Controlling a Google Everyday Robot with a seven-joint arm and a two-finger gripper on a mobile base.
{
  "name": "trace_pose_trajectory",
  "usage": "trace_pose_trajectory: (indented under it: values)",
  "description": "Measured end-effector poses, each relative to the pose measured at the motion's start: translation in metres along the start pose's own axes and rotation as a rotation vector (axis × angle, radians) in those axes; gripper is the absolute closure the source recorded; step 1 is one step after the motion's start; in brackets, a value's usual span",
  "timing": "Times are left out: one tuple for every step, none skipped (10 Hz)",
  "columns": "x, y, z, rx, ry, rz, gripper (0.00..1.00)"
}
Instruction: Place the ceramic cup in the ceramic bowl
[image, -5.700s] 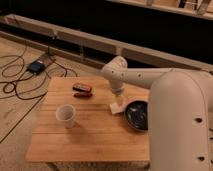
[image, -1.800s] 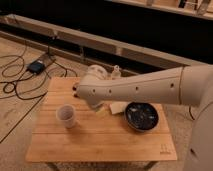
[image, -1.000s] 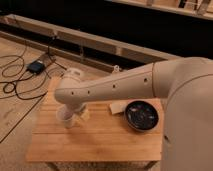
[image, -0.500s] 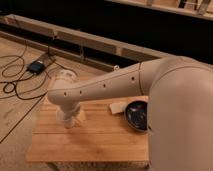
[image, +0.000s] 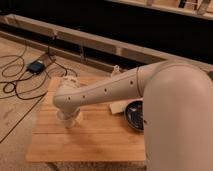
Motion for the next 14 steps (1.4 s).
trace_pose_trajectory:
  values:
    - [0.002, 0.000, 0.003, 0.003, 0.009, -0.008, 0.36]
    - [0.004, 0.000, 0.006, 0.004, 0.017, -0.017, 0.42]
    - [0.006, 0.001, 0.009, 0.001, 0.026, -0.025, 0.53]
    - [0.008, 0.001, 0.011, -0.001, 0.033, -0.026, 0.63]
    - [0.011, 0.001, 0.012, -0.002, 0.039, -0.022, 0.73]
    - [0.015, 0.000, 0.010, 0.003, 0.040, -0.009, 0.85]
    - [0.020, 0.000, 0.006, 0.010, 0.041, 0.006, 0.92]
    - [0.026, -0.002, 0.000, 0.025, 0.040, 0.030, 0.98]
    - [0.038, -0.002, -0.010, 0.048, 0.041, 0.065, 1.00]
    - [0.057, 0.001, -0.028, 0.081, 0.047, 0.122, 1.00]
    - [0.076, 0.008, -0.043, 0.104, 0.063, 0.164, 1.00]
    - [0.090, 0.015, -0.054, 0.120, 0.078, 0.201, 1.00]
    - [0.113, 0.029, -0.070, 0.137, 0.106, 0.256, 1.00]
    - [0.139, 0.049, -0.084, 0.147, 0.142, 0.327, 1.00]
